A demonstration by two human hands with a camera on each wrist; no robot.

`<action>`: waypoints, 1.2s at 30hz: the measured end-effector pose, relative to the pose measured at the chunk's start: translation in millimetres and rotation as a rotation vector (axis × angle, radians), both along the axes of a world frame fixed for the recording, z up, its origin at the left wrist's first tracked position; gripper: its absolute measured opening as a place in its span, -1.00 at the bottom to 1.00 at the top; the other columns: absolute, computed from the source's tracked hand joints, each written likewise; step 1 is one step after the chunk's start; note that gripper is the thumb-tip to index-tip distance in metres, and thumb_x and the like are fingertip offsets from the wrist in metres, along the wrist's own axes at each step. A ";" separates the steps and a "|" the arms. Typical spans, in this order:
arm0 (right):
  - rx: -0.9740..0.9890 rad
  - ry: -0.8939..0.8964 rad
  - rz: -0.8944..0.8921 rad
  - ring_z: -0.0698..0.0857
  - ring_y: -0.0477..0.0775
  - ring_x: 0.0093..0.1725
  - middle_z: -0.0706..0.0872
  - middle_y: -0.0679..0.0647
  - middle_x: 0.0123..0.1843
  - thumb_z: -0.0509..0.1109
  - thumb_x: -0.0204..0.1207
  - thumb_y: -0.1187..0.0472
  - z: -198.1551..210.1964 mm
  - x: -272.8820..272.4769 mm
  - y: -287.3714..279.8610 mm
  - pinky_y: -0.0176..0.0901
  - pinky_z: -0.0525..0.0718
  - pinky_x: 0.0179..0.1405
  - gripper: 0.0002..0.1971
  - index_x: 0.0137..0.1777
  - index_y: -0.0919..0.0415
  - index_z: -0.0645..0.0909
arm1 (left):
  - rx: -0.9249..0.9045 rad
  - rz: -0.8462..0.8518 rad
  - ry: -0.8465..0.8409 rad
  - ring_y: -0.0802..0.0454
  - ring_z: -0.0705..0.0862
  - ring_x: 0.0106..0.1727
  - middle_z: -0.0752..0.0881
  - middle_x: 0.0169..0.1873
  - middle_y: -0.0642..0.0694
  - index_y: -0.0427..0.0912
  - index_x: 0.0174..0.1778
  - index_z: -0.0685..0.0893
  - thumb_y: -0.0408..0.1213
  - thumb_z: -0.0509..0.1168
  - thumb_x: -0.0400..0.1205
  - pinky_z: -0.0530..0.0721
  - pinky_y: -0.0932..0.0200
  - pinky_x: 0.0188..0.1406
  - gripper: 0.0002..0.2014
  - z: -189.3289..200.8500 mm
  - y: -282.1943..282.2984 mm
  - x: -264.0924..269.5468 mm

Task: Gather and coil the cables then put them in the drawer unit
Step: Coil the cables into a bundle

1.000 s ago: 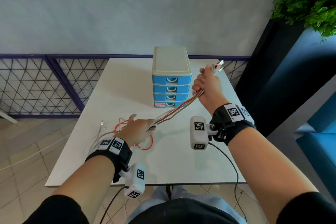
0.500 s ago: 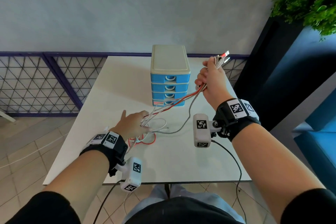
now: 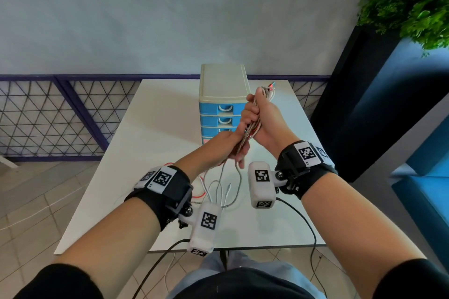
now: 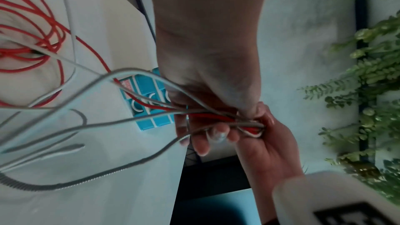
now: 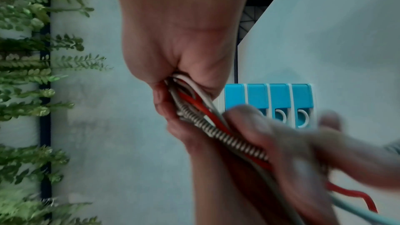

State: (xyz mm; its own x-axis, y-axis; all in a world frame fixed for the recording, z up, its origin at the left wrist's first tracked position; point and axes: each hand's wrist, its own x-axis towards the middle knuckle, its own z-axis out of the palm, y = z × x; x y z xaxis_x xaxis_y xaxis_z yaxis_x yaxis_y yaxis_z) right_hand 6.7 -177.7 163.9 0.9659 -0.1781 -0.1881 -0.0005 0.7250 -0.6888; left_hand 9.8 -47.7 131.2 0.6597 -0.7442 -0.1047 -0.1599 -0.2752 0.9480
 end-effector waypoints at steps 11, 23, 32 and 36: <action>-0.056 -0.002 -0.068 0.25 -0.19 -0.68 0.29 -0.10 -0.59 0.19 0.70 0.01 -6.7 -0.8 -28.6 -0.38 0.31 -0.69 -0.70 -0.15 0.20 0.51 | 0.070 -0.049 0.115 0.07 0.45 -0.40 0.40 -0.48 0.04 -0.15 -0.15 0.59 -0.03 -0.05 0.76 0.45 0.24 -0.24 -0.60 -13.6 29.5 4.2; -0.888 0.119 0.369 0.79 0.13 -0.12 0.79 0.20 -0.04 0.22 0.70 0.13 -2.0 -15.0 -26.7 -0.08 0.80 -0.10 -0.74 0.09 0.30 0.66 | 0.235 0.094 -0.633 0.06 0.54 -0.10 0.62 -0.14 0.05 -0.15 0.02 0.59 -0.29 0.27 0.65 0.44 0.26 -0.14 -0.93 6.7 20.0 4.8; -0.637 0.182 0.886 0.75 0.28 0.15 0.75 0.27 0.13 0.13 0.70 0.03 -5.5 -26.8 -22.2 0.15 0.69 0.15 -0.66 0.24 0.27 0.54 | 0.152 0.089 -0.636 -0.07 0.71 -0.21 0.76 -0.16 -0.01 0.01 -0.01 0.23 -0.26 0.26 0.62 0.69 -0.18 -0.21 -0.73 13.6 26.2 -1.4; -0.613 0.137 0.939 0.76 0.02 -0.25 0.76 0.31 0.04 0.13 0.72 0.13 -8.8 -30.5 -19.1 -0.14 0.76 -0.20 -0.72 -0.01 0.23 0.64 | 0.179 0.098 -0.694 -0.07 0.71 -0.26 0.78 -0.15 0.03 0.12 0.01 0.15 -0.14 0.20 0.63 0.69 -0.21 -0.26 -0.71 10.9 29.5 -3.6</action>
State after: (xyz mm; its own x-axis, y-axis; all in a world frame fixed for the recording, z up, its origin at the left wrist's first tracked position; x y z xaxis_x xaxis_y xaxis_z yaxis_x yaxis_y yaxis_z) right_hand -23.8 -196.8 155.1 0.7436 0.5091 -0.4334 -0.4700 -0.0630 -0.8804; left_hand 6.1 -18.3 142.1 0.6813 -0.6888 0.2478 -0.6751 -0.4605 0.5764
